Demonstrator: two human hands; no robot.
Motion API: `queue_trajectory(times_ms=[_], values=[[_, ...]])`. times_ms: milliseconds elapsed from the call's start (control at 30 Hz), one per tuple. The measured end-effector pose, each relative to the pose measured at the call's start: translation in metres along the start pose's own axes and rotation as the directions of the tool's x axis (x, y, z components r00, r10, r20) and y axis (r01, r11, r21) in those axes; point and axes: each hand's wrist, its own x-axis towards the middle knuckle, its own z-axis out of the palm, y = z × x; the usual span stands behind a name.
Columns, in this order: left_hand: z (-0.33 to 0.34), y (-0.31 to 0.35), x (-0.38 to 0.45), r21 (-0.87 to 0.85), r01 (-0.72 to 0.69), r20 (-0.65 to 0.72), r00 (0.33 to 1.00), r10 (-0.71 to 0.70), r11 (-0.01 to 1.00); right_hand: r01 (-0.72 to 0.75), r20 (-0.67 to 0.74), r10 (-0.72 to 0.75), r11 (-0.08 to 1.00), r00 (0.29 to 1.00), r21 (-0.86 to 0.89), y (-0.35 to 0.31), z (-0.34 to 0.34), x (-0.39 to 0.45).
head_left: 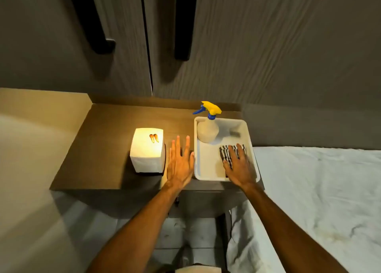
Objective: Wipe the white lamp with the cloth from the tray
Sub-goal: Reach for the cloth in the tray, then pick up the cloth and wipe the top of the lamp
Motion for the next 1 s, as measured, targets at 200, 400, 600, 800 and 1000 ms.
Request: queue_trajectory(times_ms=[200,400,600,800,1000], values=[[0.019,-0.021,0.006,0.268,0.079,0.190,0.973,-0.133,0.960,-0.007,0.244,0.026,0.997,0.969,-0.077,0.010,0.016,0.016],[0.029,-0.023,0.002,0.314,0.037,0.213,0.971,-0.108,0.949,-0.033,0.255,0.060,0.993,0.965,-0.111,0.010,0.017,0.025],[0.031,-0.026,0.001,0.301,0.042,0.198,0.975,-0.105,0.953,-0.237,0.121,0.236,0.971,0.964,-0.006,0.009,0.017,0.025],[0.020,-0.023,-0.005,0.172,0.068,0.126,0.988,-0.091,0.983,-0.202,-0.015,0.207,0.968,0.978,0.151,-0.005,-0.003,0.018],[-0.028,-0.015,-0.048,-0.140,-0.140,-0.295,0.951,0.094,0.980,0.008,-0.291,0.127,0.906,0.948,0.424,-0.059,-0.023,-0.020]])
